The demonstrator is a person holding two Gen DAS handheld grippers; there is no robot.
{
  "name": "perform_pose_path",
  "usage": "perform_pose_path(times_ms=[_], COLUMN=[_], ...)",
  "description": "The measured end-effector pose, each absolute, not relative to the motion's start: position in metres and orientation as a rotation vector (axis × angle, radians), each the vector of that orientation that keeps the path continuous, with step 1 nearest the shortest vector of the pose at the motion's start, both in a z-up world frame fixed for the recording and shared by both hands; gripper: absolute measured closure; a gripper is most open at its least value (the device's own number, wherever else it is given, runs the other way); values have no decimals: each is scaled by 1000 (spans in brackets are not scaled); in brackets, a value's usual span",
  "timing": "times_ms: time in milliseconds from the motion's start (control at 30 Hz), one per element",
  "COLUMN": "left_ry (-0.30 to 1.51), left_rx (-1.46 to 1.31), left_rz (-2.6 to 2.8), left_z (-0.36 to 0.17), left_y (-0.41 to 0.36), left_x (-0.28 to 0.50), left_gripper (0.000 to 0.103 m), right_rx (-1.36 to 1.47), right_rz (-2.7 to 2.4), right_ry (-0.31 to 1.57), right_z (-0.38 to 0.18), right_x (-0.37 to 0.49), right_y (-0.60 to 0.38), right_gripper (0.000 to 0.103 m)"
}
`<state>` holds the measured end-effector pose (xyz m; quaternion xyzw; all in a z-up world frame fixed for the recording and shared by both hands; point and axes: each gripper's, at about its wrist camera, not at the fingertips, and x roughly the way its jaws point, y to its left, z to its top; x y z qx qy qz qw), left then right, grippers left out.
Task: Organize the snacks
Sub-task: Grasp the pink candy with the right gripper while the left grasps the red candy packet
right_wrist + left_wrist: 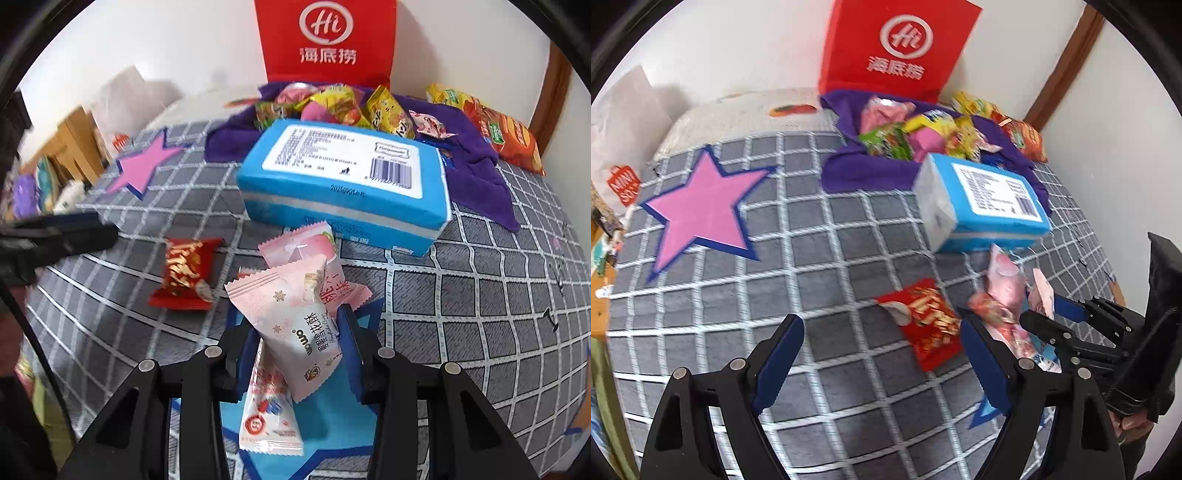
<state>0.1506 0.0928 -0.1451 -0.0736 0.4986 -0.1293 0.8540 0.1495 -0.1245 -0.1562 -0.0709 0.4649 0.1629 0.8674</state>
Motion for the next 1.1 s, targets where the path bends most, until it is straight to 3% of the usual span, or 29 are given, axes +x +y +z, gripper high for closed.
perform_pose_path(times_ms=[233, 467, 533, 667, 1100], left_ry=[1100, 1125, 1114, 1108, 1022], left_rx=[-95, -51, -24, 19, -52], left_rz=[-256, -203, -178, -161, -271], left_z=[-169, -185, -184, -182, -122], left_y=[56, 33, 29, 23, 35], left_x=[162, 174, 177, 178, 164], left_gripper=[18, 28, 34, 65, 66], right_rx=[-62, -16, -4, 13, 29], right_rz=[344, 291, 277, 265, 292], right_ry=[909, 892, 895, 902, 855], right_z=[-139, -133, -134, -137, -111], right_x=[135, 126, 126, 127, 136], right_y=[-148, -183, -192, -201, -199], right_gripper=[63, 63, 63, 63, 63])
